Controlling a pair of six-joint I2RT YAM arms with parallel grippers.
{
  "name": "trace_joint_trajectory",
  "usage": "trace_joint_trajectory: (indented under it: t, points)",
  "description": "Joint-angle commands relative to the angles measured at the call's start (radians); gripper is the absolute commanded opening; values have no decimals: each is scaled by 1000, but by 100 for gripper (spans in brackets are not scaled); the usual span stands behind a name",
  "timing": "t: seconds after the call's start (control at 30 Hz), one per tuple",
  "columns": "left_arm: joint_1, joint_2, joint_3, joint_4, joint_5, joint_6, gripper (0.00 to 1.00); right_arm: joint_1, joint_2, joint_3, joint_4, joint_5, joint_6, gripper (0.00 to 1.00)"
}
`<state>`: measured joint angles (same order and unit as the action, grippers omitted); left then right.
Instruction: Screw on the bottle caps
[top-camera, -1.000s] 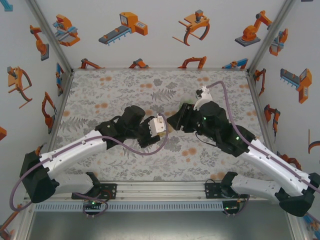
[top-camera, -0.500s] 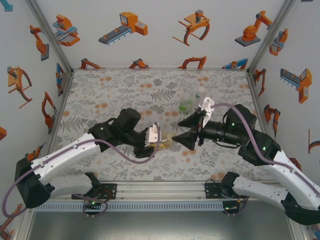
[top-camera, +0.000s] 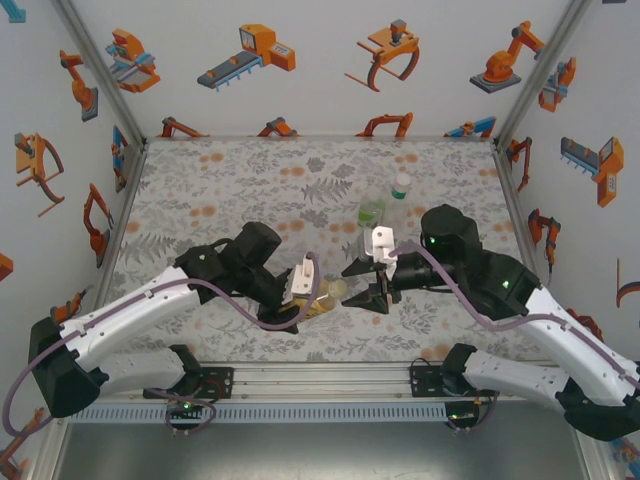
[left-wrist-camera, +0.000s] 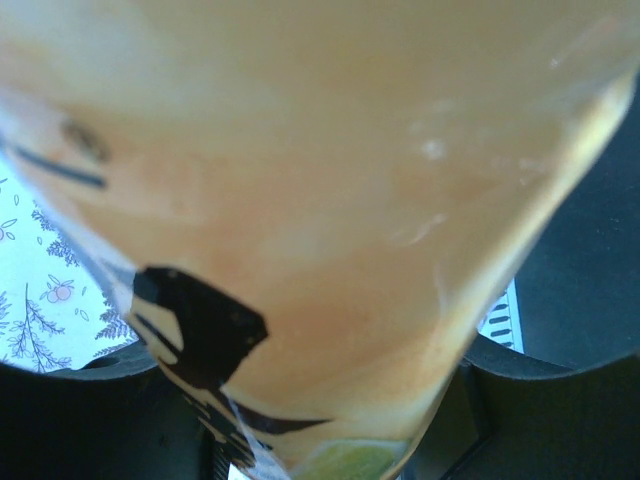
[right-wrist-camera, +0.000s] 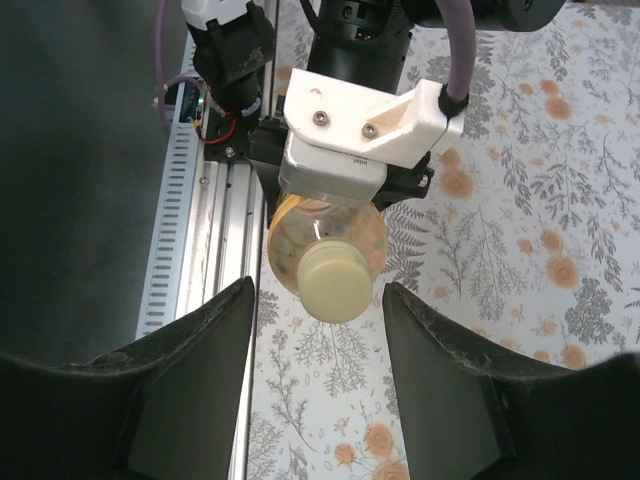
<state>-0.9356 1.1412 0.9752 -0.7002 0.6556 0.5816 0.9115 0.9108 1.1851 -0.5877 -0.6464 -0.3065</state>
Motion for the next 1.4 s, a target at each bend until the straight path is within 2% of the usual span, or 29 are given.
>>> trace_joint_trajectory:
  t: [0.0, 0.23, 0.47, 0.7, 0.9, 1.03, 1.17, 1.27, 1.37]
  points:
    - [-5, -19, 26, -29, 46, 27, 0, 4, 12, 0, 24, -36, -36, 51]
    - [-5, -15, 28, -33, 53, 33, 0, 4, 30, -8, 33, -26, -39, 49]
    - [-5, -12, 29, -34, 56, 37, 0, 3, 48, -12, 25, -28, -42, 41]
    - [-5, -9, 30, -33, 57, 40, 0, 4, 56, -12, 14, -29, -42, 38]
    - [-4, -10, 33, -31, 43, 46, 0, 3, 61, -9, 7, -16, -28, 23]
    - [-4, -19, 19, 18, -50, 22, 0, 4, 63, -12, 26, 49, 69, 13]
    - [-5, -38, -43, 195, -185, -52, 0, 4, 79, -16, 46, 131, 218, 0]
    - [-5, -29, -64, 300, -267, -97, 0, 4, 90, -21, 73, 241, 369, 0]
    - [-5, -10, -66, 366, -339, -122, 0, 4, 96, -23, 83, 438, 553, 0]
